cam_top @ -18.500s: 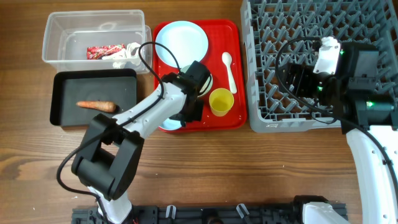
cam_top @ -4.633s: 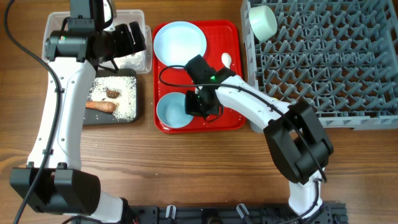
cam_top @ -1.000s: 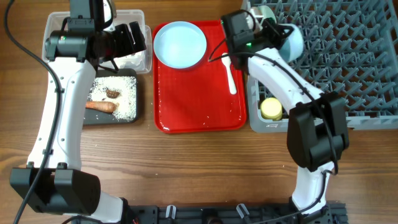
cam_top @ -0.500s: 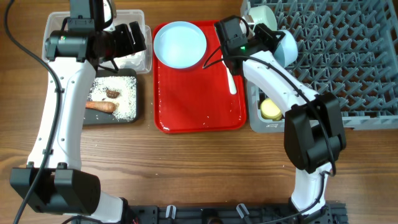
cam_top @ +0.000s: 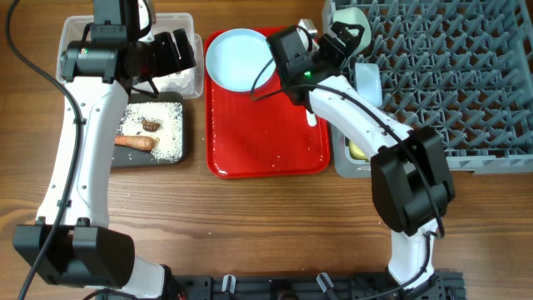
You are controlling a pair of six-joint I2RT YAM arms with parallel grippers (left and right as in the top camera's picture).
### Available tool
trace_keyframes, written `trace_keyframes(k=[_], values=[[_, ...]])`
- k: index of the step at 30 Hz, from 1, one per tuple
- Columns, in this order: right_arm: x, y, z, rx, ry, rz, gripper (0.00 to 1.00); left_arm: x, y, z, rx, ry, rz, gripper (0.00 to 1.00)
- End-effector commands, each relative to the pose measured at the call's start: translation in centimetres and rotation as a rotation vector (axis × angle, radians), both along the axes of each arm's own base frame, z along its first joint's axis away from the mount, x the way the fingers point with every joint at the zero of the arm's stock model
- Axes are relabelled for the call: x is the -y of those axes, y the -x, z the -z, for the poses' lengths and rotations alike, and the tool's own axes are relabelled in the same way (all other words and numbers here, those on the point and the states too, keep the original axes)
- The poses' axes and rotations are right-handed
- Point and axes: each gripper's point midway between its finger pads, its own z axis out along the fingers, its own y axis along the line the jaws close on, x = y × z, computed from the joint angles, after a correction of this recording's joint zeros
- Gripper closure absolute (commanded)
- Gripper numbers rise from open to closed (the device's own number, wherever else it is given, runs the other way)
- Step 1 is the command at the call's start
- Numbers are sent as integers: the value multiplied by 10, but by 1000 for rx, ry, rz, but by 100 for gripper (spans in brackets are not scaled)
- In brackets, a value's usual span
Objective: Sort waste into correct bins and load items into the dishwasher rack
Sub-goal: 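Grasp the rim of the light-blue plate with the right gripper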
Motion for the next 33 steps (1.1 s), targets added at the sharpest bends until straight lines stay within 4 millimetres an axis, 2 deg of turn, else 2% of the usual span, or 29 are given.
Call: trace_keyframes(k=[1,3,7,10,13,17,20,22,23,24,25,27,33], values=[[-24,-11,-33,132,-268,-67,0,-3,-2,-6,16,-3,-9,0],[-43,-12,-39,174,-488,-115,0,-3,-2,-6,17,-3,-9,0],[-114,1,-32,86,-1150,-190,0,-3,-2,-6,17,-3,-9,0],[-149,15,-25,-21,-1514,-103,0,-3,-2,-6,16,-3,-9,0],[-165,29,-21,-87,-1710,39,0,-3,-2,-6,16,-3,-9,0],[-173,27,-16,-111,-1708,3,0,-3,-2,-6,16,-3,-9,0],[-161,13,-5,-6,-1760,155,3,-3,-2,-6,16,-3,-9,0],[-160,2,15,17,-1795,232,9,-3,-2,-6,17,-3,-9,0],[-165,-1,39,-7,-1820,297,21,-3,-2,-6,16,-3,-9,0],[-168,-1,50,-32,-1824,309,36,-3,-2,-6,16,-3,-9,0],[-171,-2,58,-50,-1825,315,40,-3,-2,-6,16,-3,-9,0],[-170,-2,87,-59,-1802,378,42,-3,-2,-6,17,-3,-9,0],[-167,-1,148,-81,-1760,499,42,-3,-2,-6,16,-3,-9,0]])
